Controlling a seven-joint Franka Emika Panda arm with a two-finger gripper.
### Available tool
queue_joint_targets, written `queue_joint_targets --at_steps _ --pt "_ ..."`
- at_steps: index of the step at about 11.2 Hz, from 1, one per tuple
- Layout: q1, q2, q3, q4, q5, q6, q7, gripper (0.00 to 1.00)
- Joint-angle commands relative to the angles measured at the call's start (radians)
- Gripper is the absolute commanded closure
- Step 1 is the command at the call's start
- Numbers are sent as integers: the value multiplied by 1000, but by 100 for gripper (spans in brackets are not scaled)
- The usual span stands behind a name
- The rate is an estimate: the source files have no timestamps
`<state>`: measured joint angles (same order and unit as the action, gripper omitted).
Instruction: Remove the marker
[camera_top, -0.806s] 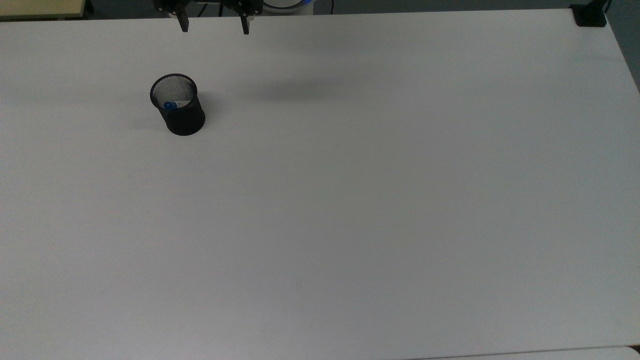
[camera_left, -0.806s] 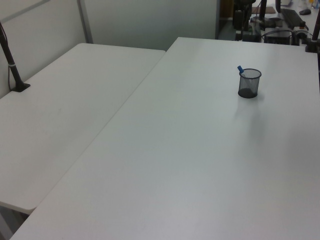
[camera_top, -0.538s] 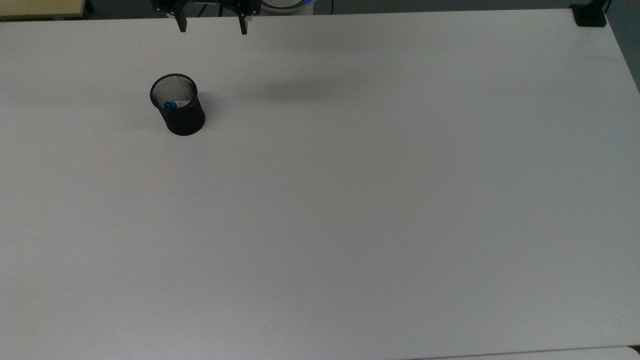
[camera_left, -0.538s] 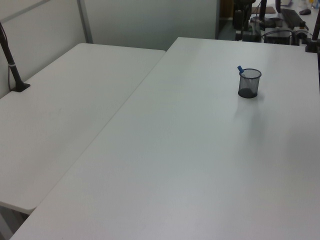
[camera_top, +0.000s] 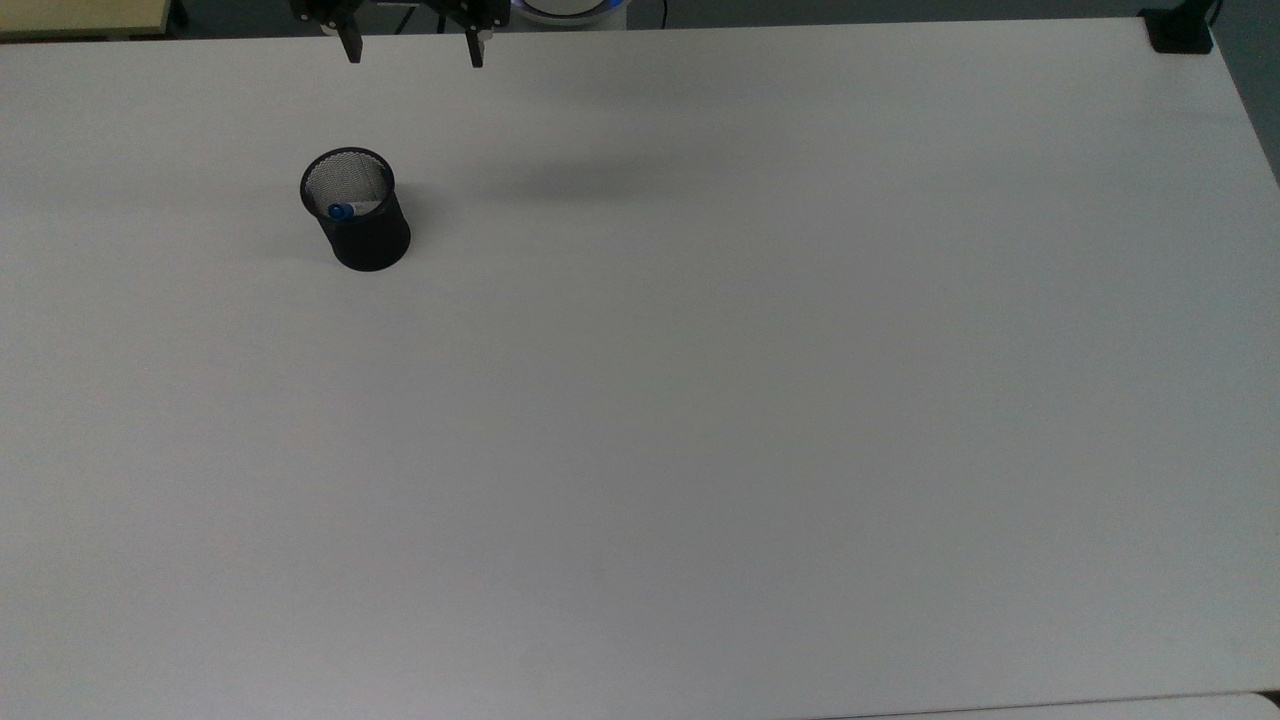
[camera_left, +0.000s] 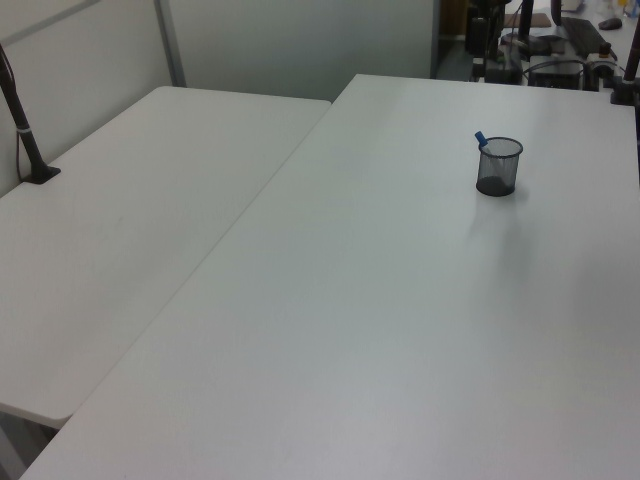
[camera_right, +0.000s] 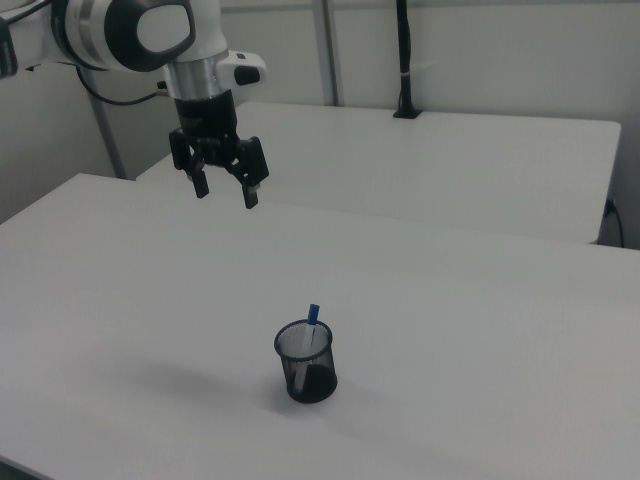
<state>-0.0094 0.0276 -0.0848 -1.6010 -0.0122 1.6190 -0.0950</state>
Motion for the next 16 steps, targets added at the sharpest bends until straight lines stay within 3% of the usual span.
queue_joint_targets --at_steps 1,6,12,16 --pt "12 8 -12 21 0 -8 -20 0" --pt "8 18 -15 10 -2 -2 -99 0" --pt "5 98 -154 -74 -8 88 -264 8" --pt "-3 155 -170 -111 -15 149 -327 22"
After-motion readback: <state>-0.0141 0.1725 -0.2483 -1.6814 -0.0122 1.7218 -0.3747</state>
